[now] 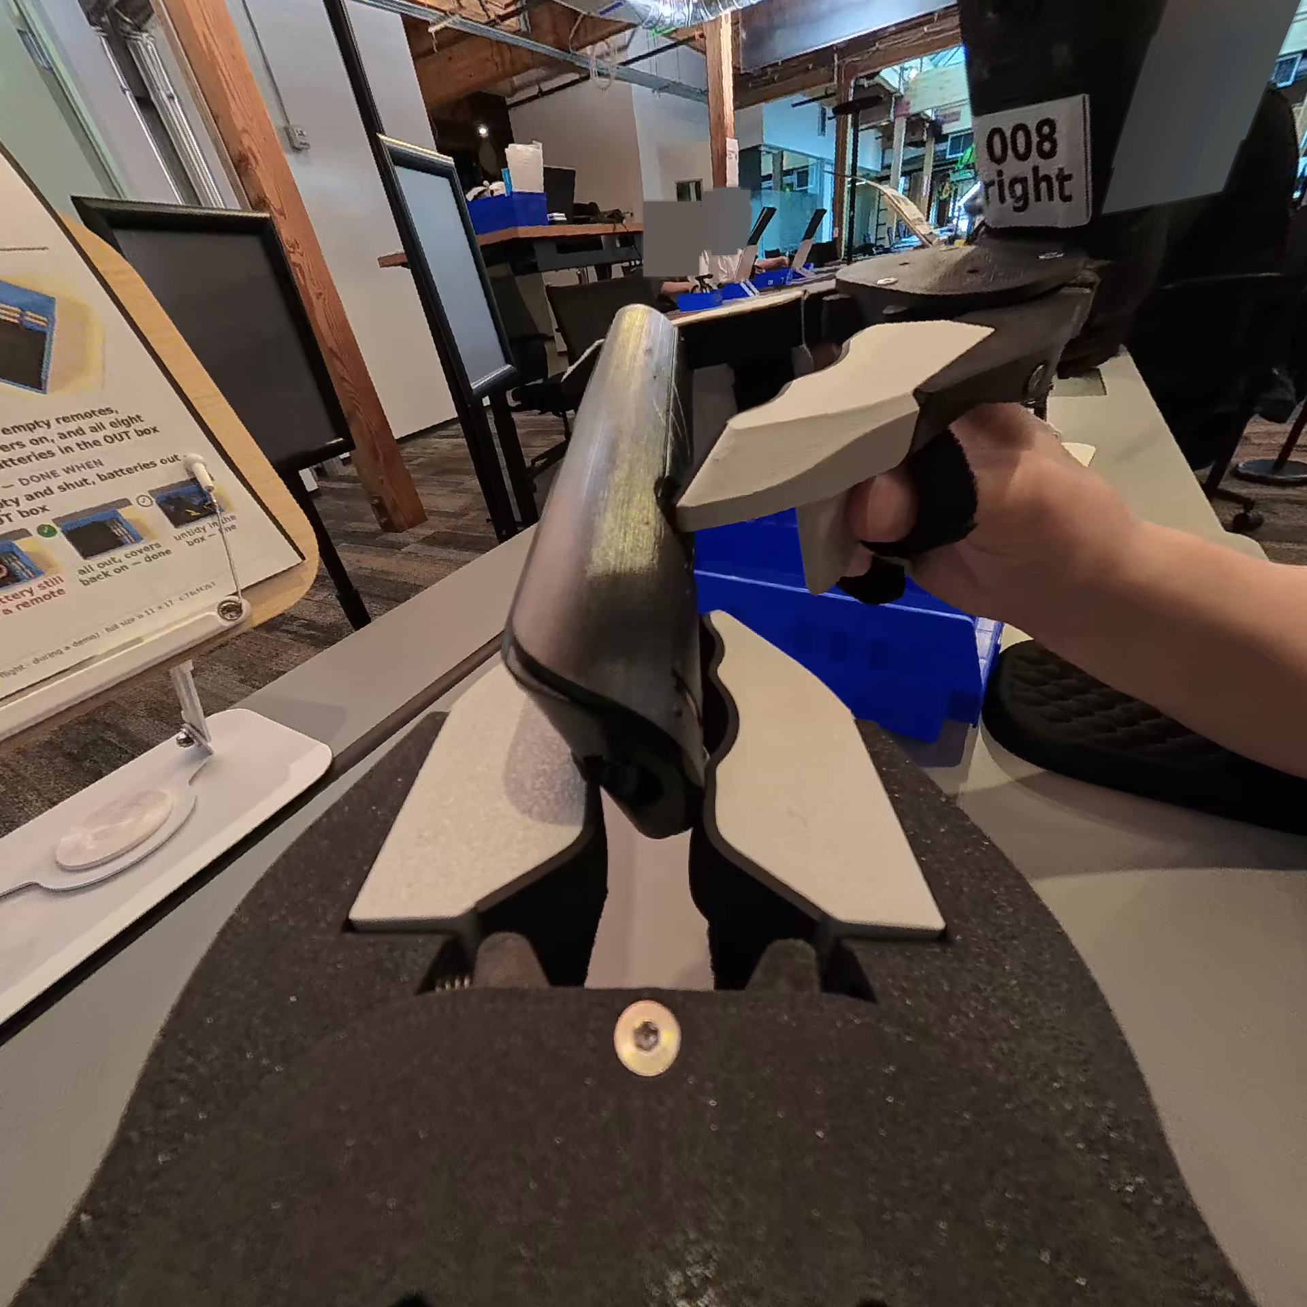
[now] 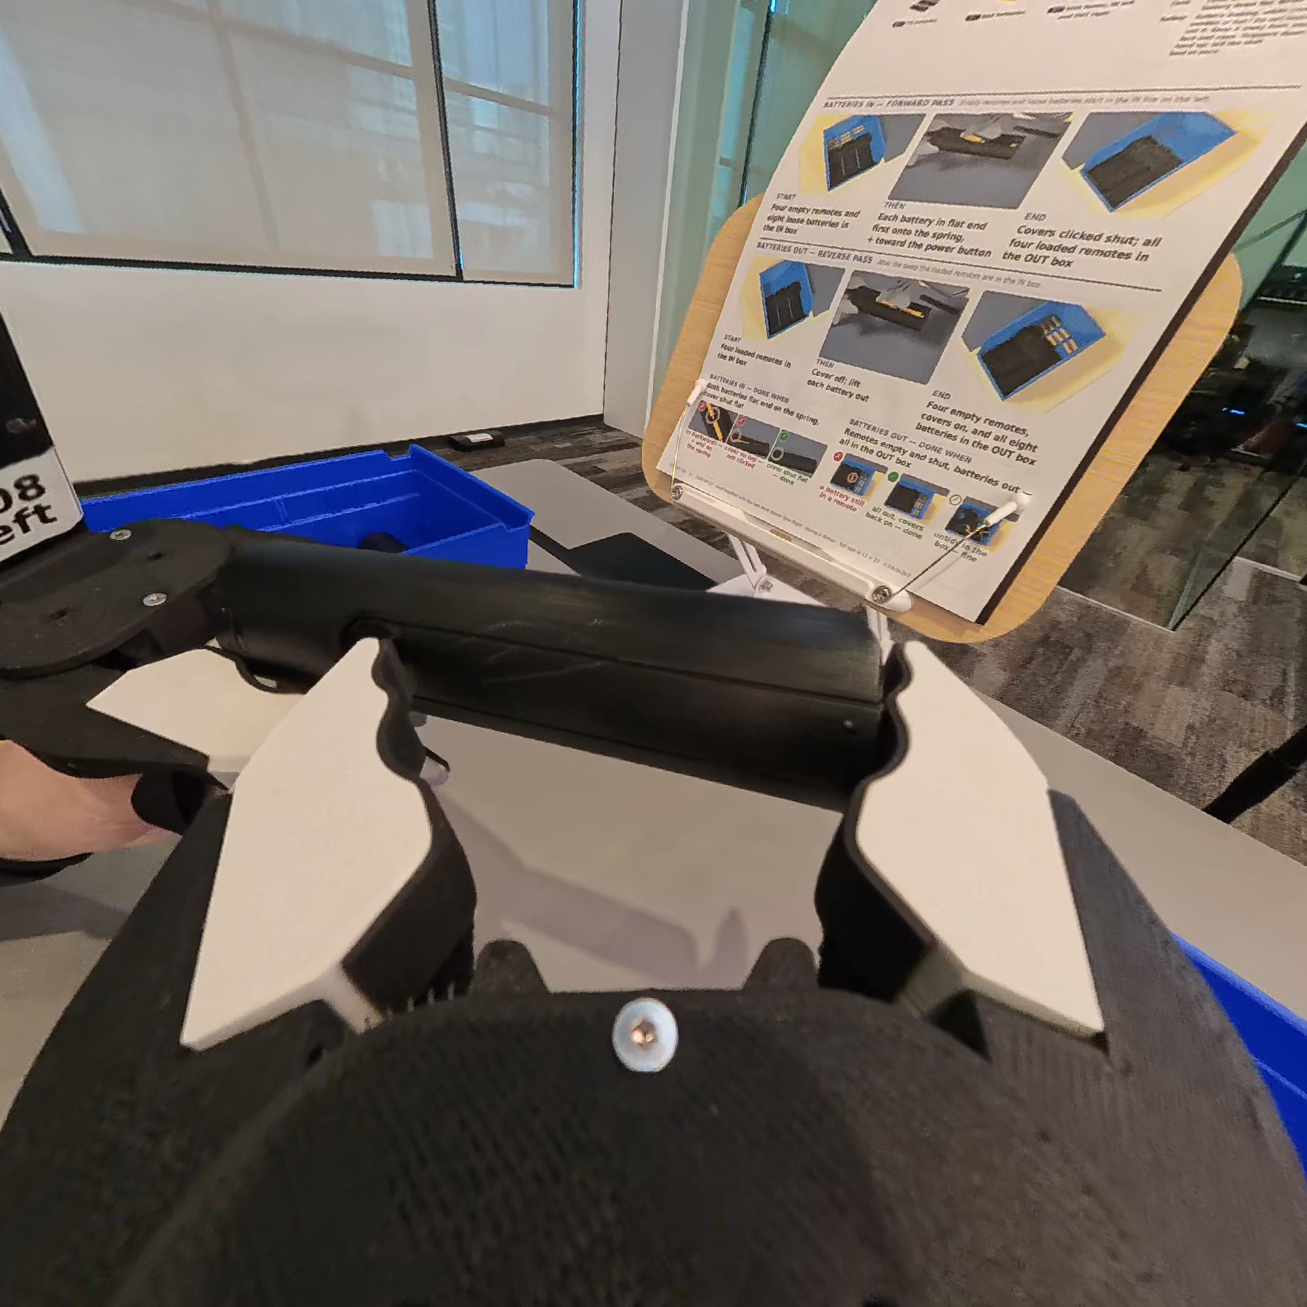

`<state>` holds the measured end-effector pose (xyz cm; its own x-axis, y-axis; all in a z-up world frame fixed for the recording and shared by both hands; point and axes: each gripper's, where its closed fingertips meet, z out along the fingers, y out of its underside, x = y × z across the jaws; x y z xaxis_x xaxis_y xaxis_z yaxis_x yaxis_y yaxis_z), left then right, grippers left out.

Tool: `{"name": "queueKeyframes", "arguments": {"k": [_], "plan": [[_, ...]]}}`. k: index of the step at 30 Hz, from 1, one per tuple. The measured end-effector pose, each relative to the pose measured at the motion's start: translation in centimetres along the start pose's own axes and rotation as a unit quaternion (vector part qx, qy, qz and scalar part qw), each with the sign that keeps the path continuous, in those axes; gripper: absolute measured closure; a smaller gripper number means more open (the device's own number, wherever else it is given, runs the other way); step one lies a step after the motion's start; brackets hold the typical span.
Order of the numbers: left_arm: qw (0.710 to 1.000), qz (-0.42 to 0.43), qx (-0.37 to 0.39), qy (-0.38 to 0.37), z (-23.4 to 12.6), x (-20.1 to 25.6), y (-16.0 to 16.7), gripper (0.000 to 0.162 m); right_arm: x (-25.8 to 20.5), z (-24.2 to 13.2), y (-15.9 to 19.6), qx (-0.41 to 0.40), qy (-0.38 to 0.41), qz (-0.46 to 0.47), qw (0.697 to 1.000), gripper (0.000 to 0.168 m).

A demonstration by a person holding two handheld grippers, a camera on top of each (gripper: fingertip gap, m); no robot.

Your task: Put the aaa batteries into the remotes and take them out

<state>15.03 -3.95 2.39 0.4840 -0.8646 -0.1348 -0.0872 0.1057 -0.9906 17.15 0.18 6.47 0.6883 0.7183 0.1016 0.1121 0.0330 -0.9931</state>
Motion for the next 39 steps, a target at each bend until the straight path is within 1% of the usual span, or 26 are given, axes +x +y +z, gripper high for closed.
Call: {"name": "queueKeyframes", "arguments": {"k": [5,23,37,38,39], "plan": [[1.0,-0.006,0.001,0.007,0.0,0.1,-0.1,0.138,0.0,-0.2,-0.2,0.001,-0.001,-0.006,1.0,0.046],[0.999,0.031,-0.01,0.002,0.0,0.1,-0.1,0.137,0.1,-0.4,-0.3,0.0,-0.014,-0.007,1.0,0.048],[1.0,0.023,-0.008,0.015,-0.2,-0.1,-0.2,0.136,0.3,-0.9,-0.6,0.0,-0.034,-0.004,0.999,0.054],[0.999,0.002,0.008,0.031,-0.7,-0.3,-0.5,0.138,1.1,-2.5,-2.5,0.073,-0.039,0.02,0.996,0.071],[0.998,0.005,0.001,0.069,-0.4,1.3,-0.5,0.139,2.5,-4.0,-3.6,0.113,-0.025,0.03,0.993,0.162]]}}
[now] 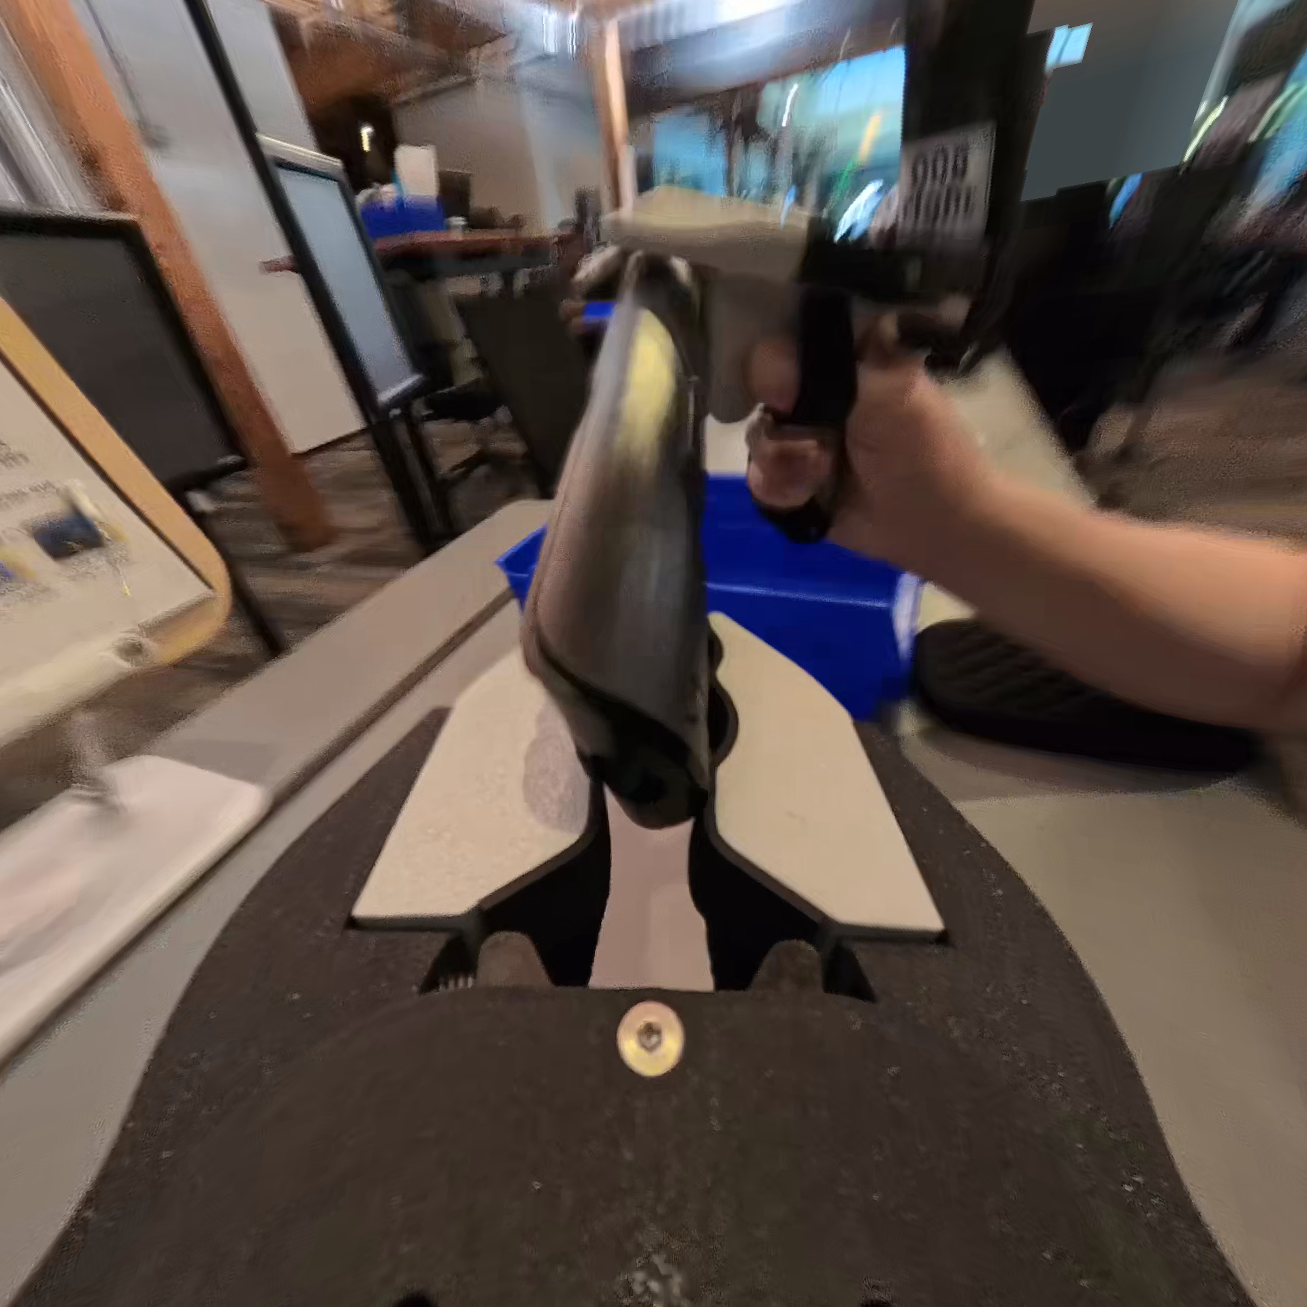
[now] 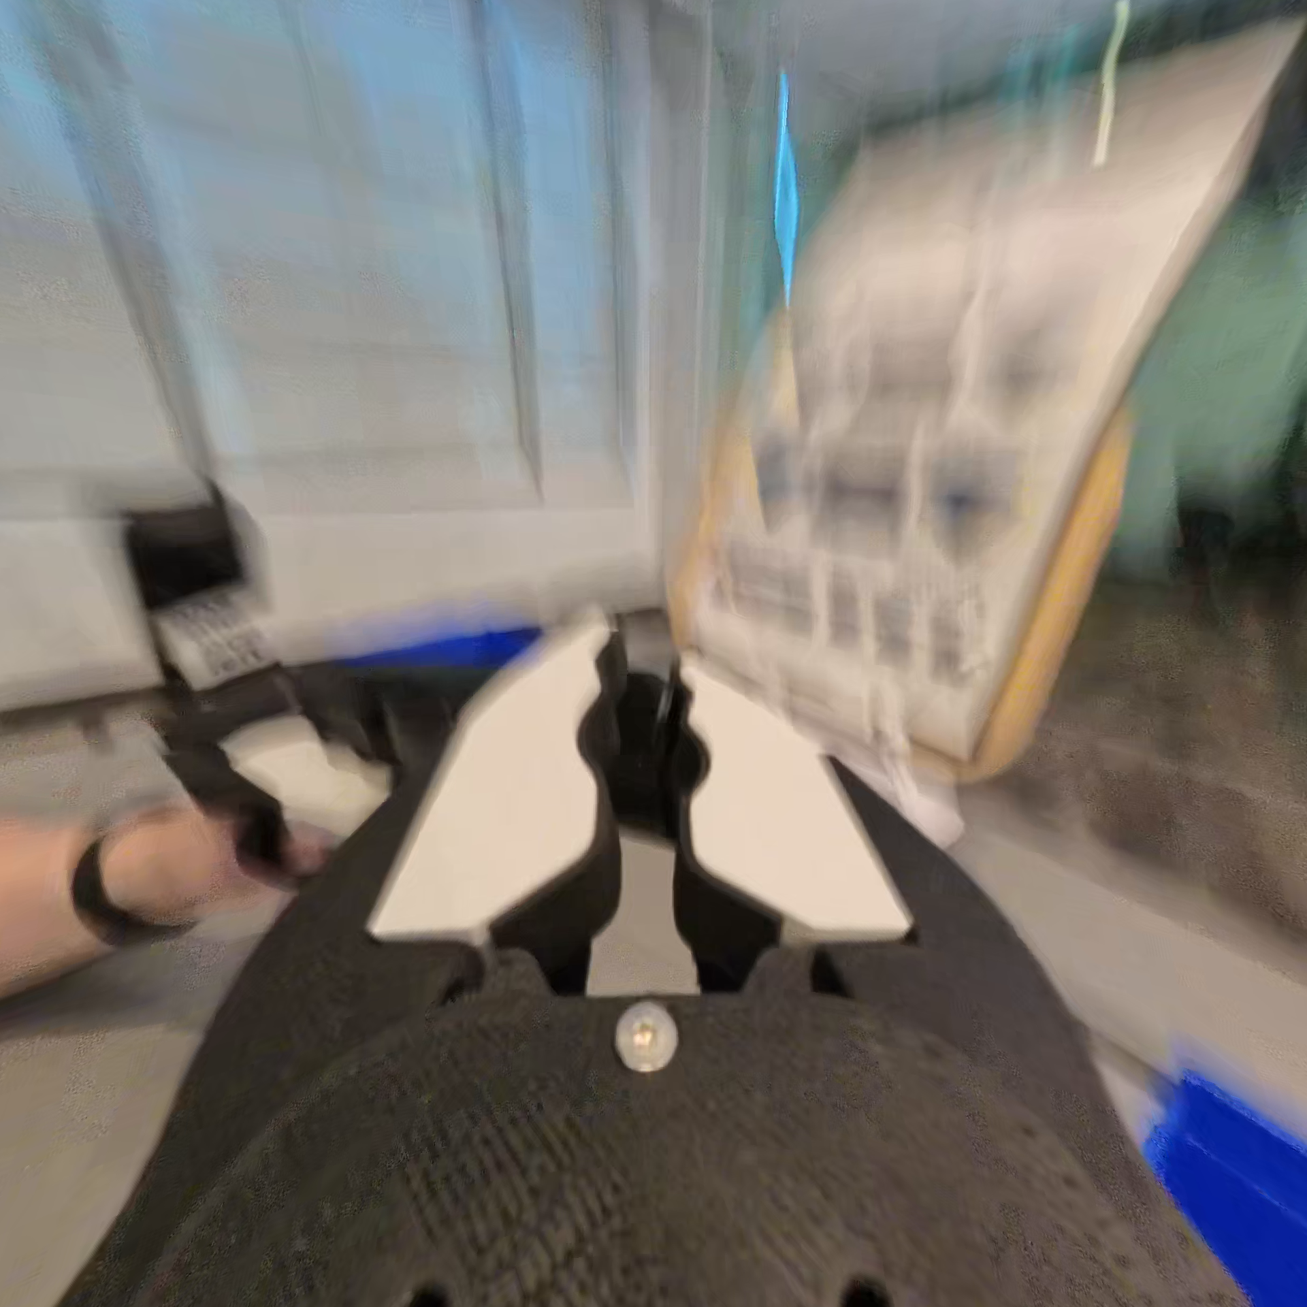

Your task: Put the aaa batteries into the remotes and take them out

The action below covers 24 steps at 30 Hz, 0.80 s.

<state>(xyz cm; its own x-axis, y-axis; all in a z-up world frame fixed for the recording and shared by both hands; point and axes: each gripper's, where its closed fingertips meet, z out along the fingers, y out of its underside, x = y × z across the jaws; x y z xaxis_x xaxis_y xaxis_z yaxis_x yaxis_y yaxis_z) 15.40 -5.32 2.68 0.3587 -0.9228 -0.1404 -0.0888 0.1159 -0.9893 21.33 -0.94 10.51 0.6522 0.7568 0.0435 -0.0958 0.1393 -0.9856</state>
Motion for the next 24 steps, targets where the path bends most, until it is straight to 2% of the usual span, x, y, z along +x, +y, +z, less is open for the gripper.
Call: {"name": "queueKeyframes", "arguments": {"k": [1,2,4,5,7,8,9,10,13,16,20,24], "plan": [[0.993,0.104,-0.02,-0.054,0.5,0.6,0.0,0.138,0.3,-0.2,0.2,-0.018,0.004,-0.016,1.0,0.148],[0.984,0.159,-0.001,-0.083,0.6,0.7,-0.7,0.138,0.1,-0.4,-0.8,-0.003,0.0,-0.025,1.0,0.15],[0.999,0.02,0.005,-0.042,0.7,0.3,-0.8,0.138,0.6,-0.1,-0.4,-0.069,0.039,-0.086,0.993,0.15],[0.999,-0.007,0.014,-0.033,0.7,-0.1,-1.0,0.139,0.7,0.1,0.6,-0.101,0.039,-0.099,0.989,0.15],[0.999,0.005,0.013,-0.047,0.7,-0.5,-0.9,0.139,0.3,0.8,1.6,-0.104,0.015,-0.072,0.992,0.158],[0.999,-0.005,0.021,-0.044,0.7,-0.4,-0.9,0.138,0.2,1.1,1.5,-0.092,0.011,-0.057,0.994,0.147],[0.999,-0.028,0.03,-0.032,0.7,-0.3,-1.0,0.139,0.5,1.2,1.5,-0.089,0.02,-0.047,0.995,0.127],[0.998,-0.044,0.034,-0.027,0.6,-0.4,-0.9,0.139,0.7,1.2,1.5,-0.091,0.026,-0.041,0.995,0.119],[0.995,-0.081,0.051,-0.028,0.0,-1.5,-0.9,0.139,1.2,0.6,0.2,-0.054,0.026,-0.004,0.998,0.115],[0.994,-0.077,0.064,-0.033,-0.6,-1.9,-1.6,0.139,1.5,0.0,-0.9,-0.017,0.002,0.047,0.999,0.114],[0.996,-0.044,0.075,-0.037,-1.2,-1.7,-2.7,0.139,0.2,-0.2,-1.8,0.019,-0.08,0.08,0.993,0.114],[0.995,-0.032,0.085,-0.039,-1.6,-1.8,-3.1,0.139,-1.1,-0.3,-2.0,0.036,-0.119,0.038,0.992,0.109]]}}
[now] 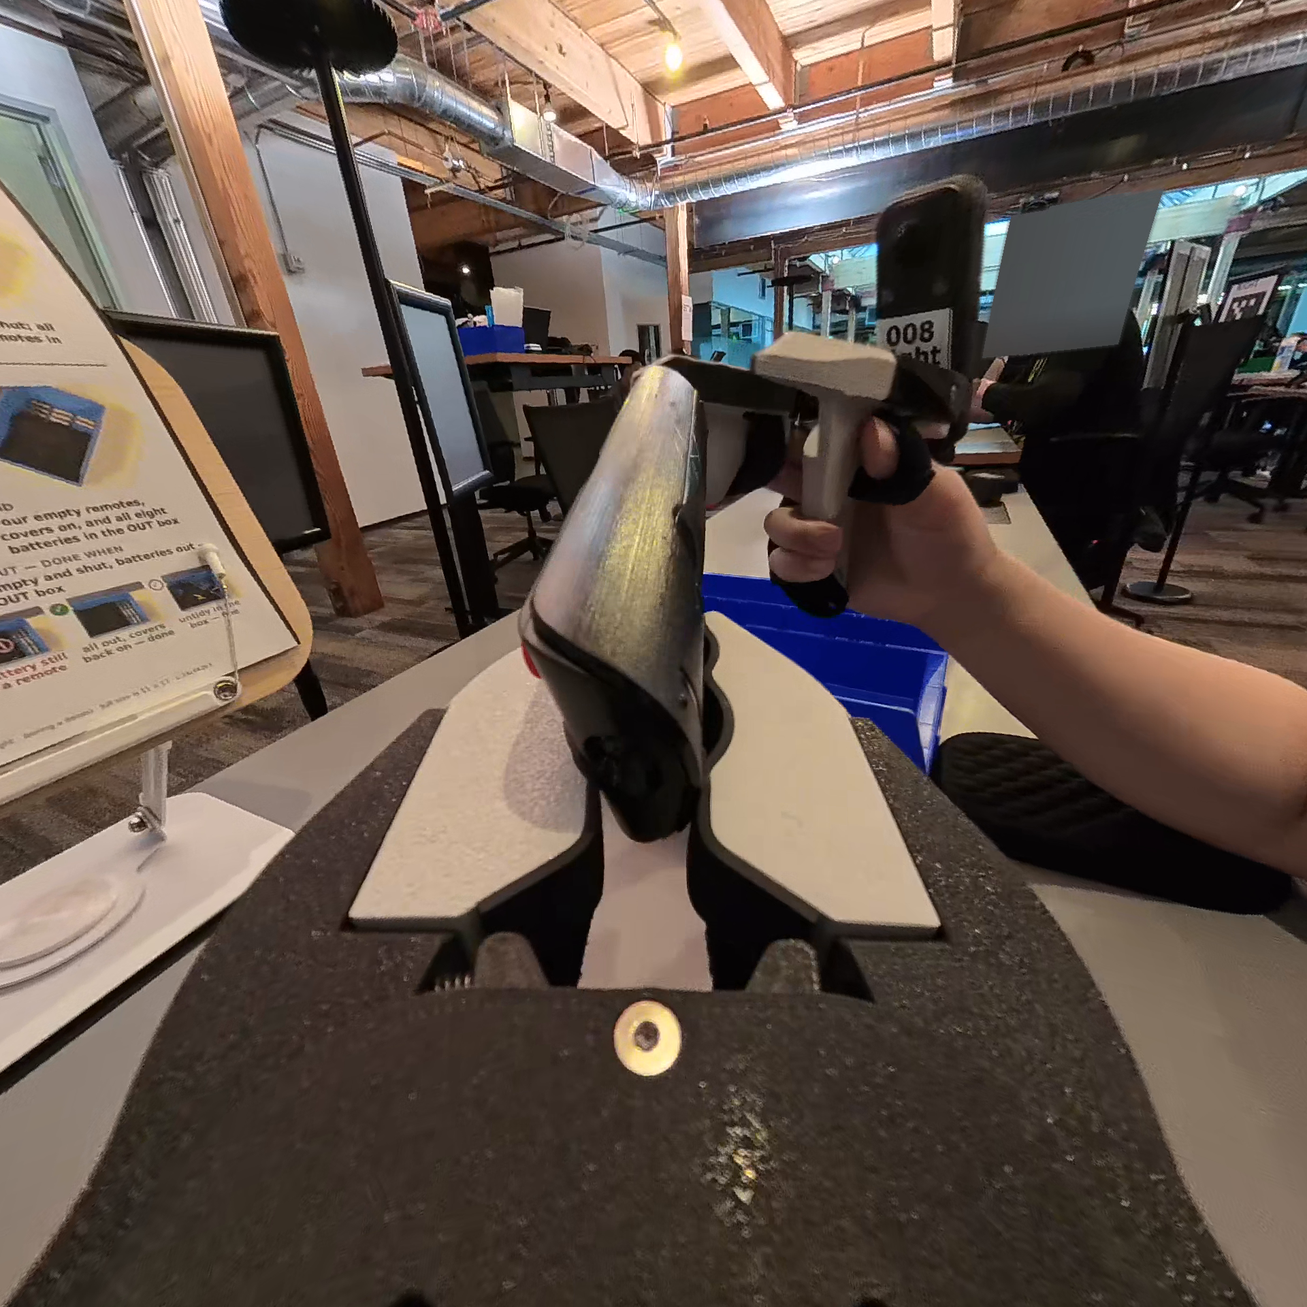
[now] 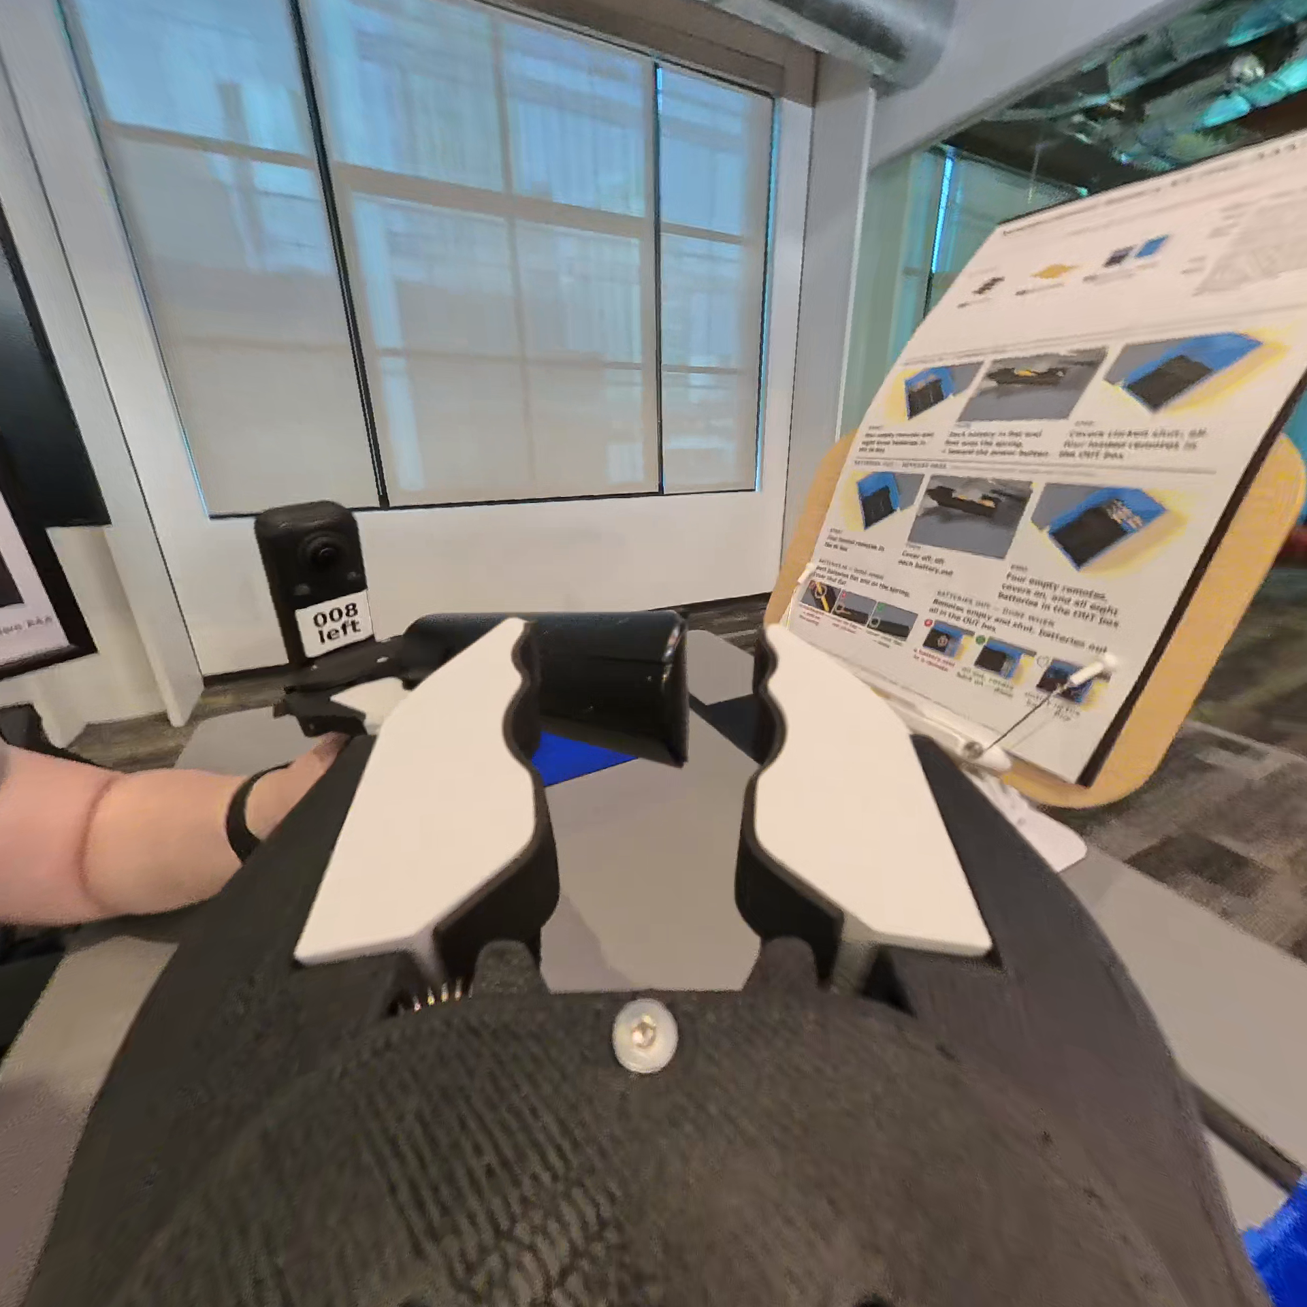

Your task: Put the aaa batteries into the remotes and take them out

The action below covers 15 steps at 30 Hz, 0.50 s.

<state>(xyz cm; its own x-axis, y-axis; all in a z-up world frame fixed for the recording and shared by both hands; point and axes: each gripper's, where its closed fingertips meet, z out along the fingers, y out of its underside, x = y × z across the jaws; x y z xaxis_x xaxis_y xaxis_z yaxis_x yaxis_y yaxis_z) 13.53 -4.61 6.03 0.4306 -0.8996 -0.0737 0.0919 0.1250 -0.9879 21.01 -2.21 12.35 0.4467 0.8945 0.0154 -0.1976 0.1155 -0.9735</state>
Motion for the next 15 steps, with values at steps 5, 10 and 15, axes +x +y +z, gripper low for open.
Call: {"name": "queueKeyframes", "arguments": {"k": [5,10,15], "plan": [[1.0,0.003,0.007,-0.001,-0.2,-0.1,-0.3,0.138,-2.1,-0.1,-0.7,0.033,-0.021,-0.116,0.992,0.094],[0.999,0.049,0.016,-0.015,-0.5,0.4,-1.0,0.138,-4.2,-0.2,-1.1,0.053,-0.039,-0.188,0.98,0.086],[0.995,0.095,0.022,-0.022,-0.6,1.1,-1.8,0.138,-5.6,-0.5,-1.7,0.087,-0.038,-0.253,0.963,0.085]]}}
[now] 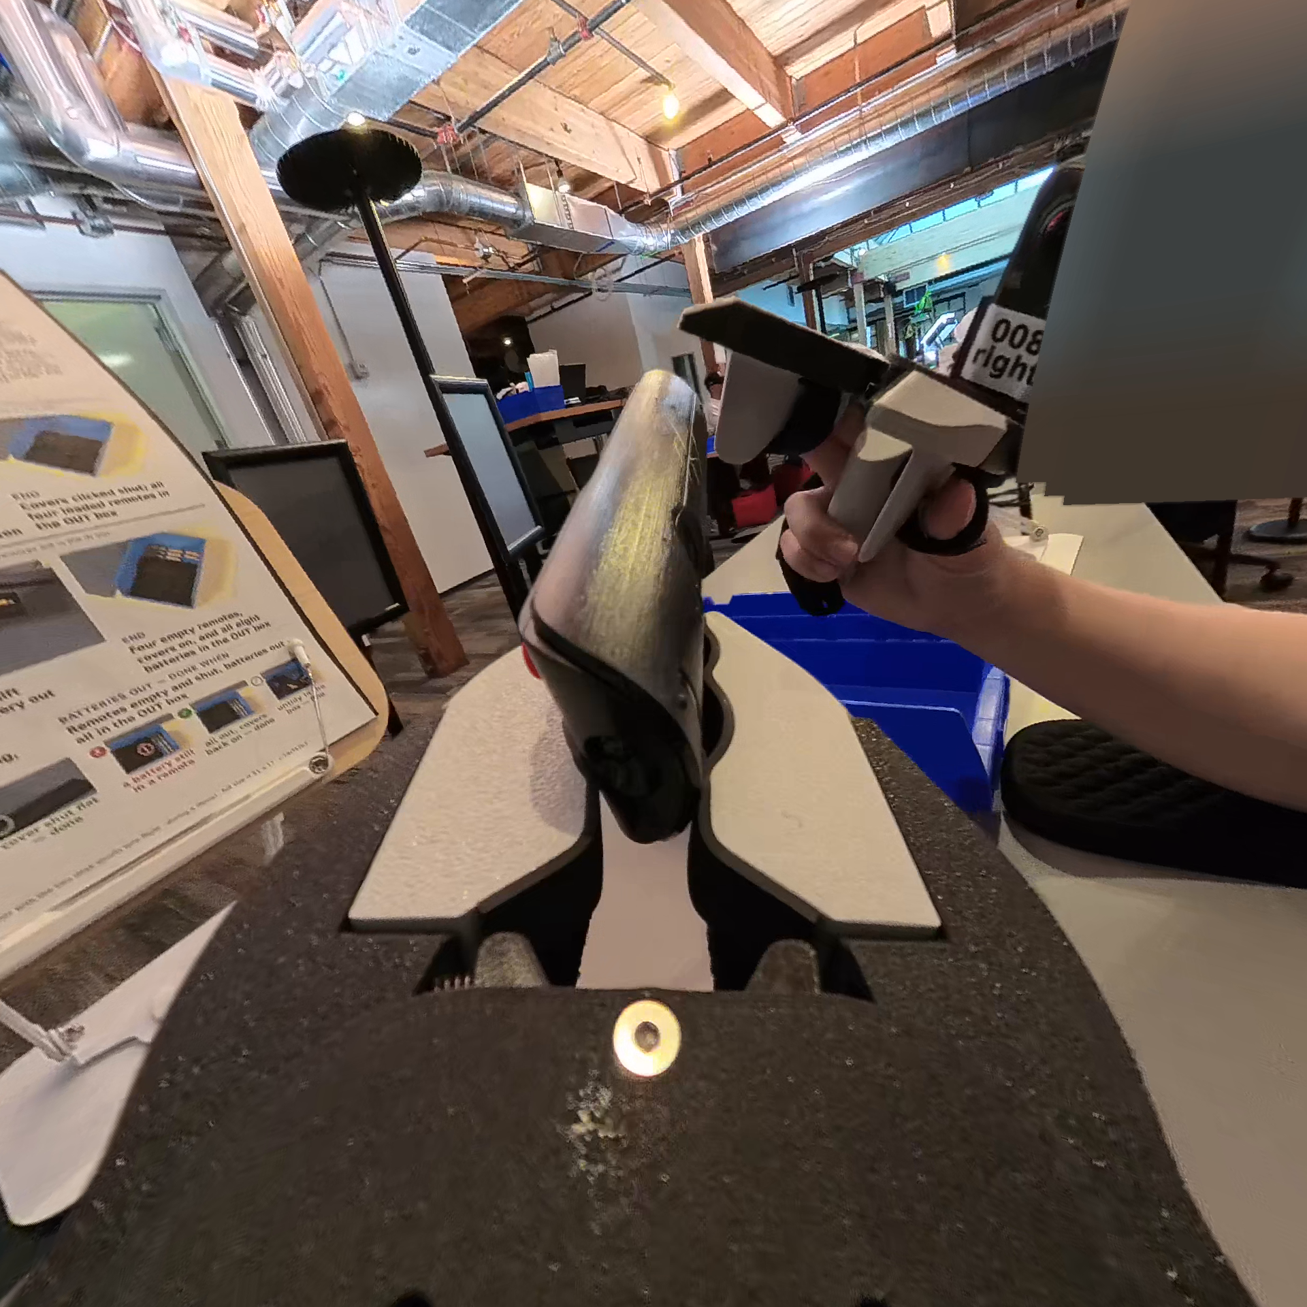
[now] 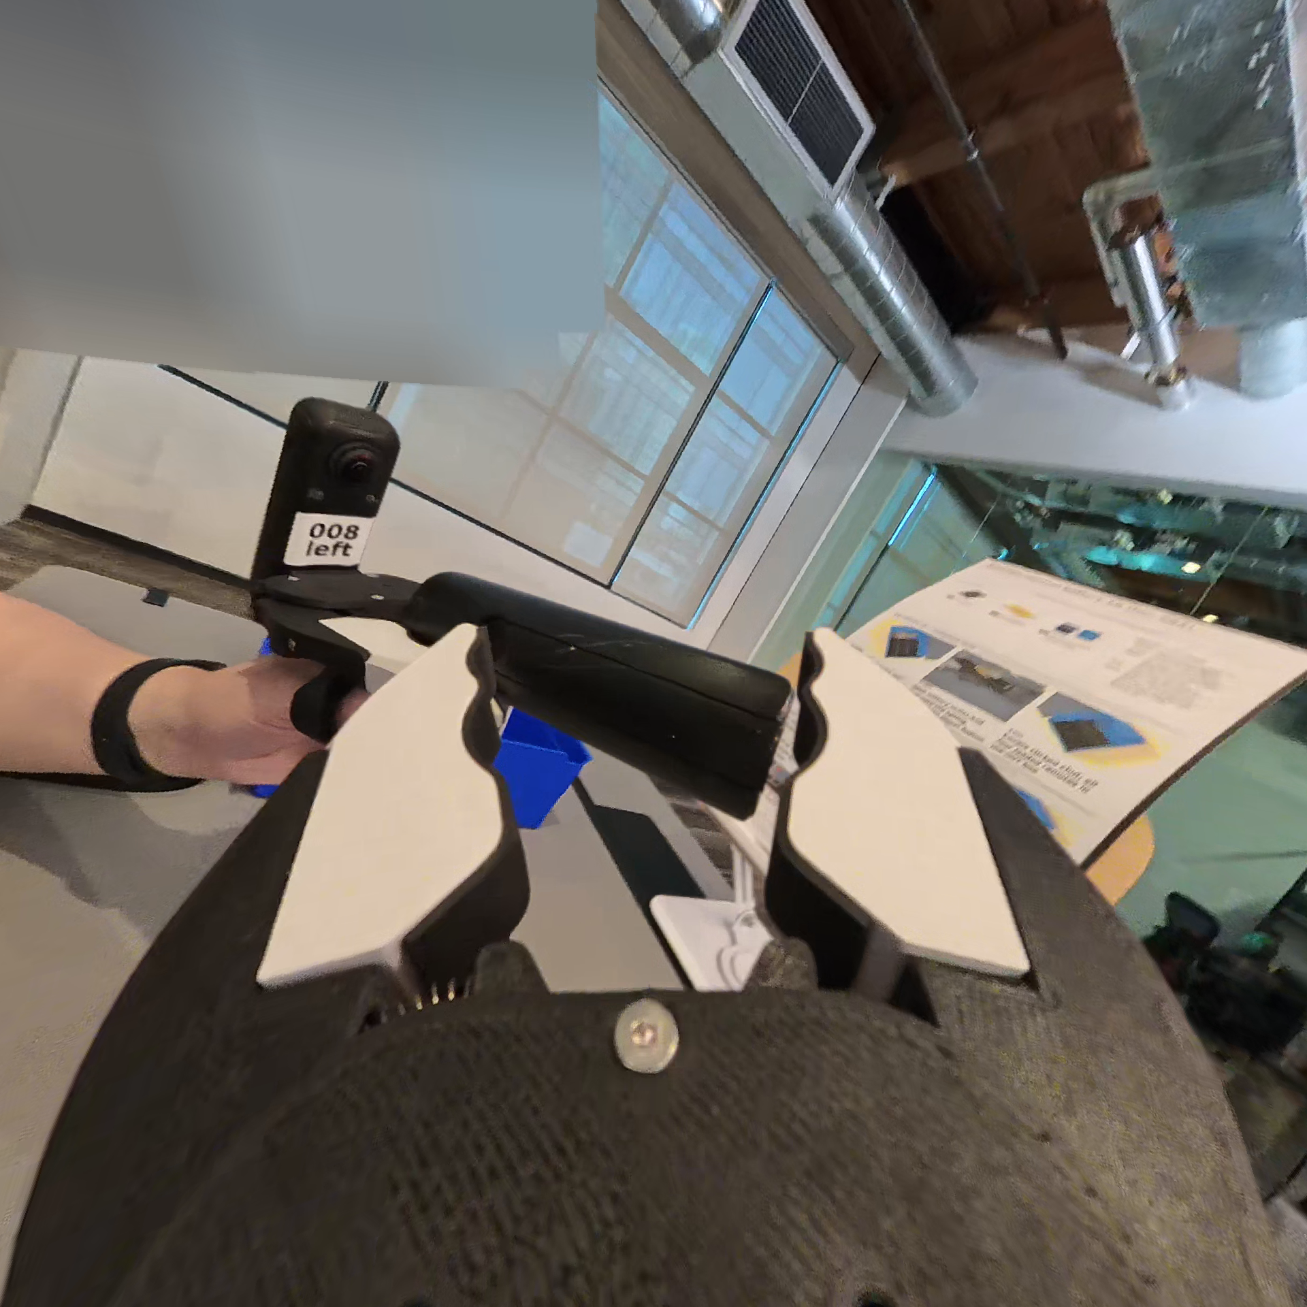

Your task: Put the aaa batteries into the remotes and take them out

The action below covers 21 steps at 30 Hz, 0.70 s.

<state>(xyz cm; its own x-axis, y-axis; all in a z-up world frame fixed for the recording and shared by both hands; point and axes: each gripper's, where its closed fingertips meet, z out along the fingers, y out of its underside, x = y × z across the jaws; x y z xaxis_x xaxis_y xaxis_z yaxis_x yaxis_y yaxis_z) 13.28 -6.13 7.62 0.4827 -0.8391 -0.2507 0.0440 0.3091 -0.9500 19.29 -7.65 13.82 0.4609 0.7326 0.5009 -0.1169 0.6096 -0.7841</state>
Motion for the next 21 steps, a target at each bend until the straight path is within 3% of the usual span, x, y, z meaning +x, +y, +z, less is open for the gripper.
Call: {"name": "queueKeyframes", "arguments": {"k": [4,7,10,12,21], "plan": [[1.0,0.015,0.003,-0.013,-0.1,-0.1,-0.3,0.138,0.2,0.3,0.1,-0.011,0.025,-0.021,0.999,0.083],[0.999,0.032,0.001,-0.04,-0.2,-0.7,-0.2,0.138,0.8,1.1,1.3,-0.038,0.054,0.028,0.997,0.077],[0.997,0.043,-0.006,-0.062,-0.2,-1.0,0.1,0.138,0.6,2.4,2.6,-0.056,0.074,0.089,0.992,0.05],[0.996,0.052,-0.016,-0.065,-0.1,-0.8,0.5,0.138,0.4,3.0,3.9,-0.089,0.093,0.097,0.987,0.043],[0.997,0.021,-0.045,-0.055,0.5,-0.5,2.0,0.138,1.2,2.6,7.6,-0.184,0.145,0.164,0.958,0.044]]}}
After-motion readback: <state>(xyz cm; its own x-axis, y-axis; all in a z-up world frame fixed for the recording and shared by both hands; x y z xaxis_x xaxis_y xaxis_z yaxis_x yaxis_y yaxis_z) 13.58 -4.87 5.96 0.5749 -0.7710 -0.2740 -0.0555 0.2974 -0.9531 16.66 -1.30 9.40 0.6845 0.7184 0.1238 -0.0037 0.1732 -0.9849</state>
